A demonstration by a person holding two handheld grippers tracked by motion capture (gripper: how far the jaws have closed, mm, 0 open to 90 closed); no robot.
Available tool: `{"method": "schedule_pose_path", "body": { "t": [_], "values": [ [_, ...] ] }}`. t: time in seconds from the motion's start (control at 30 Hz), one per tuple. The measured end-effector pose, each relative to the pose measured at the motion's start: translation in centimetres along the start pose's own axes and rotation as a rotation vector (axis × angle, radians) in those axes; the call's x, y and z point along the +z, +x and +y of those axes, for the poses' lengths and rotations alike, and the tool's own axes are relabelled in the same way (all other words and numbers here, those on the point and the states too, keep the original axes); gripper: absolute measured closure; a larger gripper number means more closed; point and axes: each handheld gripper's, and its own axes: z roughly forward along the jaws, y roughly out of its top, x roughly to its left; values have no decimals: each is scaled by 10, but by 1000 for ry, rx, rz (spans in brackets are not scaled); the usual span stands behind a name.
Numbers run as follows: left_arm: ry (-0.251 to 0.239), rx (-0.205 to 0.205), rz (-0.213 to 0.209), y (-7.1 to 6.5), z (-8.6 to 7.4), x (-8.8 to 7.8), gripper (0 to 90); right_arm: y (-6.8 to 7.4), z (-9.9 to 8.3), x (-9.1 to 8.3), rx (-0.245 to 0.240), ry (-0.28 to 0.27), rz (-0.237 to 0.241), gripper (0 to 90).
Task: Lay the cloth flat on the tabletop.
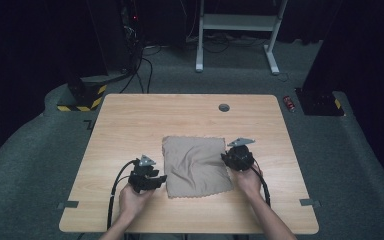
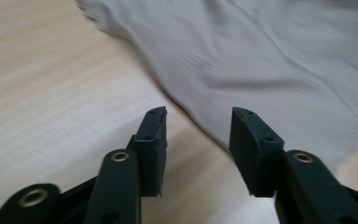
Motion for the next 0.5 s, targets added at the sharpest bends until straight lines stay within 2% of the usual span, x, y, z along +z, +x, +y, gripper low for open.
{"method": "schedule_pose_path", "body": {
  "t": [0.1, 0.23, 0.33, 0.4, 0.5],
  "values": [
    [12, 27, -19, -13, -6, 0, 631, 10, -17, -10, 3, -2, 44, 707],
    [39, 74, -21, -25, -9, 5, 666, 20, -32, -16, -30, -2, 45, 698],
    [49, 77, -29, -27, -3, 10, 774, 25, -39, -15, -46, 12, 46, 694],
    [61, 83, -48, -26, 2, 13, 865, 26, -41, -13, -39, 15, 47, 692],
    [76, 96, -63, -26, 8, 14, 891, 27, -43, -12, -39, 9, 43, 684]
  ]
}}
